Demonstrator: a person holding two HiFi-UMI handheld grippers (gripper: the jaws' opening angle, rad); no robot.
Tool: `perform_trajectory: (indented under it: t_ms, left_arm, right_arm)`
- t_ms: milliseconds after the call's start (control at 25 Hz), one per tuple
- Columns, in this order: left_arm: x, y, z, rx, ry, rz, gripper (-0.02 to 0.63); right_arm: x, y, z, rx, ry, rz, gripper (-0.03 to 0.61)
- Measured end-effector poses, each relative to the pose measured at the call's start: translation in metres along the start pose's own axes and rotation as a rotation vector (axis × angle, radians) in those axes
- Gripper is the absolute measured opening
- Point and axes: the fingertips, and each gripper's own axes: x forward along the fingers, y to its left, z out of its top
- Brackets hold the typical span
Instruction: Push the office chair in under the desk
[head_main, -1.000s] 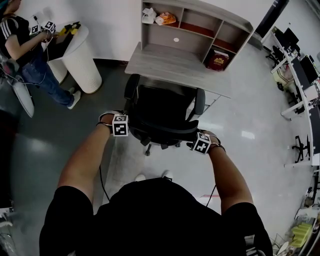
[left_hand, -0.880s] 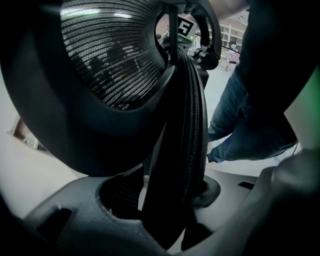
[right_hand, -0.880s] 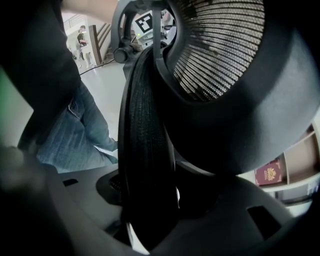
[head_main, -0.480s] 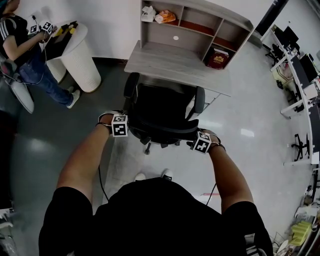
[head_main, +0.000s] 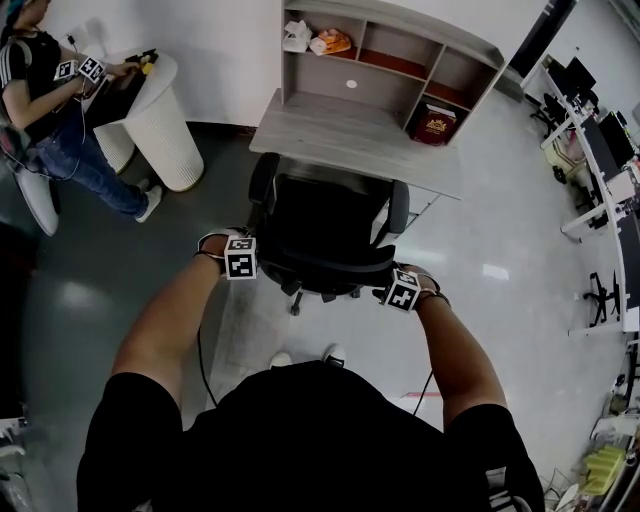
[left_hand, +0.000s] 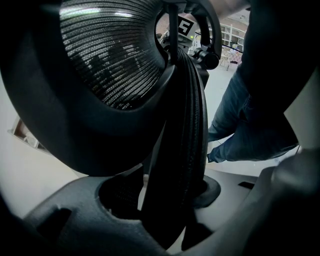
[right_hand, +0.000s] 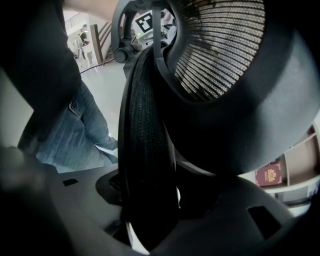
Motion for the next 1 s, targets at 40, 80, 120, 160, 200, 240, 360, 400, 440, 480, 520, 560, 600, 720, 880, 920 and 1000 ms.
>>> perform_trajectory:
  t_ms: [40, 80, 120, 160, 200, 240, 360, 400, 440, 480, 520, 560, 600, 720, 880, 920, 1000]
  left_arm:
    - [0.0, -0.001, -0.001, -0.005, 0.003, -0.005, 0.207]
    - [0.0, -0.002, -0.002, -0.013, 0.004, -0.012, 0.209]
    - [0.0, -0.003, -0.002, -0.025, 0.003, -0.022, 0.225]
    - [0.0, -0.003, -0.001, -0.037, 0.001, -0.032, 0.245]
    - [0.0, -0.003, 0.0, -0.047, -0.002, -0.037, 0.25]
    - [-0.001, -0.003, 0.002, -0.054, -0.005, -0.038, 0.25]
    - [-0.006, -0.002, 0.002, -0.067, -0.019, -0.023, 0.259]
    - [-0.009, -0.001, 0.0, -0.076, -0.023, -0.02, 0.259]
    - [-0.012, -0.001, -0.002, -0.089, -0.026, -0.021, 0.262]
    - [-0.016, -0.001, -0.003, -0.104, -0.029, -0.026, 0.268]
    - [-0.021, -0.001, -0.004, -0.119, -0.034, -0.031, 0.272]
    - [-0.027, -0.001, -0.006, -0.134, -0.04, -0.036, 0.272]
    - [-0.032, 0.0, -0.008, -0.146, -0.048, -0.037, 0.272]
    - [-0.051, 0.009, -0.019, -0.182, -0.078, -0.008, 0.272]
    - [-0.079, 0.014, -0.026, -0.276, -0.181, 0.038, 0.272]
    - [-0.084, 0.014, -0.026, -0.294, -0.209, 0.045, 0.272]
    - [-0.093, 0.015, -0.027, -0.326, -0.266, 0.067, 0.272]
  right_arm:
    - [0.001, 0.001, 0.0, -0.002, 0.003, 0.001, 0.229]
    - [0.001, 0.001, 0.0, -0.005, 0.006, 0.0, 0.23]
    - [0.002, 0.002, 0.0, -0.009, 0.007, -0.005, 0.23]
    - [0.002, 0.002, 0.0, -0.01, 0.008, -0.011, 0.23]
    - [0.001, 0.002, 0.0, -0.009, 0.007, -0.019, 0.23]
    - [-0.001, 0.001, -0.001, -0.004, 0.003, -0.032, 0.228]
    - [-0.011, -0.004, 0.001, 0.035, -0.021, -0.079, 0.21]
    - [-0.014, -0.005, 0.002, 0.049, -0.031, -0.089, 0.213]
    - [-0.017, -0.006, 0.002, 0.062, -0.042, -0.095, 0.215]
    - [-0.02, -0.006, 0.001, 0.075, -0.053, -0.102, 0.218]
    - [-0.024, -0.006, 0.0, 0.089, -0.062, -0.108, 0.22]
    - [-0.027, -0.005, -0.001, 0.104, -0.069, -0.114, 0.225]
    - [-0.031, -0.006, -0.001, 0.12, -0.075, -0.12, 0.232]
    - [-0.04, -0.008, 0.001, 0.165, -0.101, -0.145, 0.242]
    - [-0.061, -0.005, 0.013, 0.266, -0.19, -0.181, 0.236]
    - [-0.069, -0.005, 0.017, 0.298, -0.217, -0.192, 0.233]
    - [-0.087, -0.006, 0.024, 0.353, -0.271, -0.223, 0.231]
